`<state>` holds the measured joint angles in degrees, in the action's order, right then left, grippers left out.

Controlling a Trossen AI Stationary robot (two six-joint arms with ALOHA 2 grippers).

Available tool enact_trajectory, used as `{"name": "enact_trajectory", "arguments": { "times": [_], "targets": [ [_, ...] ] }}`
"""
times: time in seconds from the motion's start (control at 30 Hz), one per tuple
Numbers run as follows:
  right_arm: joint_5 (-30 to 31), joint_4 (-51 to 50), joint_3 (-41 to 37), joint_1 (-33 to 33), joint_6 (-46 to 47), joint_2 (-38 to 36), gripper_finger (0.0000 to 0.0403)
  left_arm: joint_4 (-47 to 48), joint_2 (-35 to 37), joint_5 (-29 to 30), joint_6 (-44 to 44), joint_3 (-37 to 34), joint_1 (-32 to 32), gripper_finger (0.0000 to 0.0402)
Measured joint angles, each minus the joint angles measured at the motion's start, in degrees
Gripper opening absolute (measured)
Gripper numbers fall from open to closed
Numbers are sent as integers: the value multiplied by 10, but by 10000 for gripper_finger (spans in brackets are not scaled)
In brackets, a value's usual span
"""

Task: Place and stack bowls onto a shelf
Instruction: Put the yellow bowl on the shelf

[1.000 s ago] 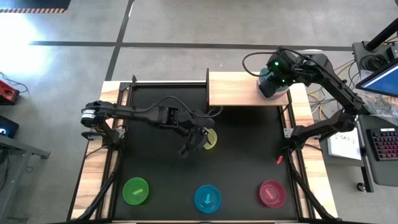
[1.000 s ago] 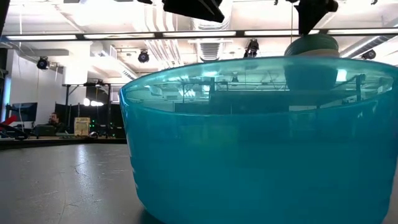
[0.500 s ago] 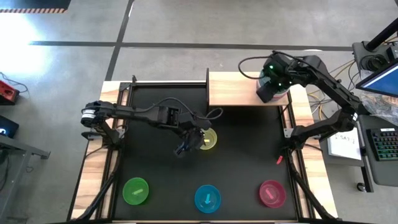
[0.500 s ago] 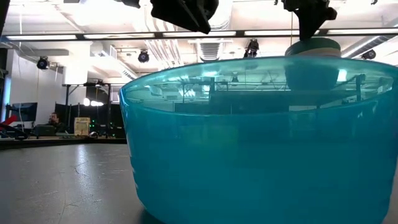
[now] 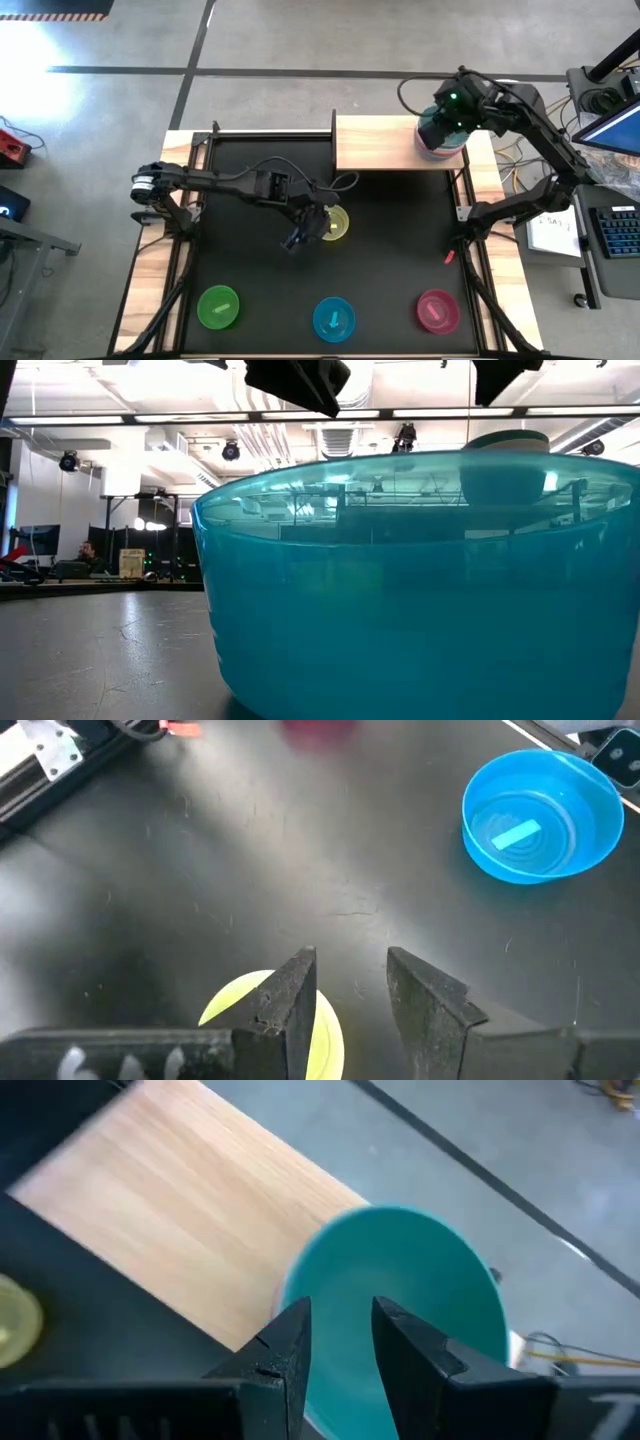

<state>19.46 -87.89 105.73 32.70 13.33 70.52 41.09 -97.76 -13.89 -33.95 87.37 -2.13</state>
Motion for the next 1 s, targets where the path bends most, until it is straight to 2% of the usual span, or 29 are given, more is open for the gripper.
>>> {"name": "enact_trajectory", "arguments": {
  "times": [0.1,0.23,0.37,0.5,0.63,0.83,1.0],
  "targets": [
    [-40,9,17,-11,-3,0,97,14,-4,0,14,0,0,107],
    [-102,35,20,-50,2,0,96,49,-7,-2,96,-1,0,107],
    [-105,55,-7,-105,22,0,95,54,-20,-9,144,-20,-4,107],
    [-104,56,-39,-159,40,1,95,-10,-44,-17,156,-60,-9,107],
    [-105,54,-66,-214,76,1,95,-41,-75,27,151,-84,-8,107],
    [-104,58,-102,-288,102,1,95,-88,-101,36,134,-88,-3,107],
    [-104,64,-143,-331,104,5,95,-94,-123,122,133,-88,0,107]
  ]
}}
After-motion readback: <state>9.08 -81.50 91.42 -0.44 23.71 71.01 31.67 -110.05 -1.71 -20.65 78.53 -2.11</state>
